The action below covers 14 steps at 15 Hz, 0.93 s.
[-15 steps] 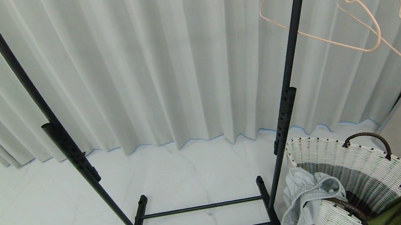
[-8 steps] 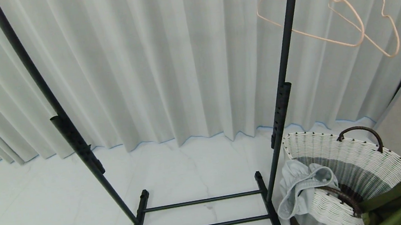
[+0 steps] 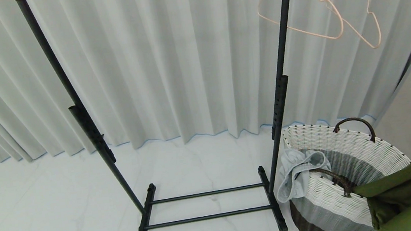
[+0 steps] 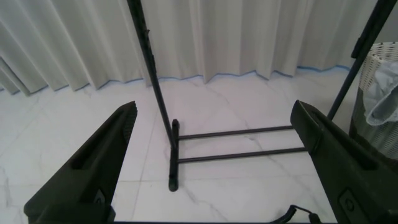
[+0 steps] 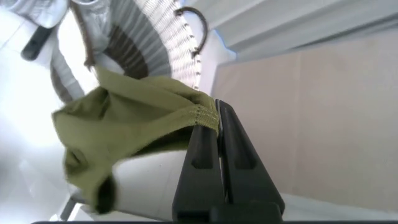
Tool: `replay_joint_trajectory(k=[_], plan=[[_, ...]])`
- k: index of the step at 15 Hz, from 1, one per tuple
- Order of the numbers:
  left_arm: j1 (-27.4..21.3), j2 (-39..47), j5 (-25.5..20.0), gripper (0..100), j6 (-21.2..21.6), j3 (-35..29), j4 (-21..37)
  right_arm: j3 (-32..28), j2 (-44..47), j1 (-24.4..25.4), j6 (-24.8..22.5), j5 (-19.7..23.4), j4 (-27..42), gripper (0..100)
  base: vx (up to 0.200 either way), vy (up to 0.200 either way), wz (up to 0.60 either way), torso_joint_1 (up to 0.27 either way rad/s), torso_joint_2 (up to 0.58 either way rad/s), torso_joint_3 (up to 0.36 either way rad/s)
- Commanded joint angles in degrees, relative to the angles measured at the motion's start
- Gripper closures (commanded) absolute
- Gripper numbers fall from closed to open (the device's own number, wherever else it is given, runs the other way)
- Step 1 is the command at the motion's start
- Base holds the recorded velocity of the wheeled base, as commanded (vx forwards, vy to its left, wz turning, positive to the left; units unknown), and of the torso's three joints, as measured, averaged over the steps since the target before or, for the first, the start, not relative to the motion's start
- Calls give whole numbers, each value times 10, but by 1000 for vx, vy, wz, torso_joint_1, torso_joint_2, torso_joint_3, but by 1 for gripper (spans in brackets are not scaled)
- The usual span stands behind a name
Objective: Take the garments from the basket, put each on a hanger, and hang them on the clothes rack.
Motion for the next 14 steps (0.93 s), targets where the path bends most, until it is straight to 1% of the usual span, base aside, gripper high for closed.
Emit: replay_joint_trajectory(k=[1,2,8,12,14], plan=[[0,1,0,0,-1,0,0,-1,-2,15,-1,0,0,100,0,0,0,0,0,0],[0,0,0,0,1,0,0,1,-2,20,-1,0,0,100,0,0,0,0,0,0],[0,0,0,0,2,0,0,-4,1,34,-8,-2,0,100,0,200,0,-1,4,3],[0,0,0,0,1,0,0,-22,3,34,-7,-3,1,100,0,0,0,0,0,0],[0,0,0,0,5,0,0,-41,5,34,-6,-3,25,100,0,0,0,0,0,0]])
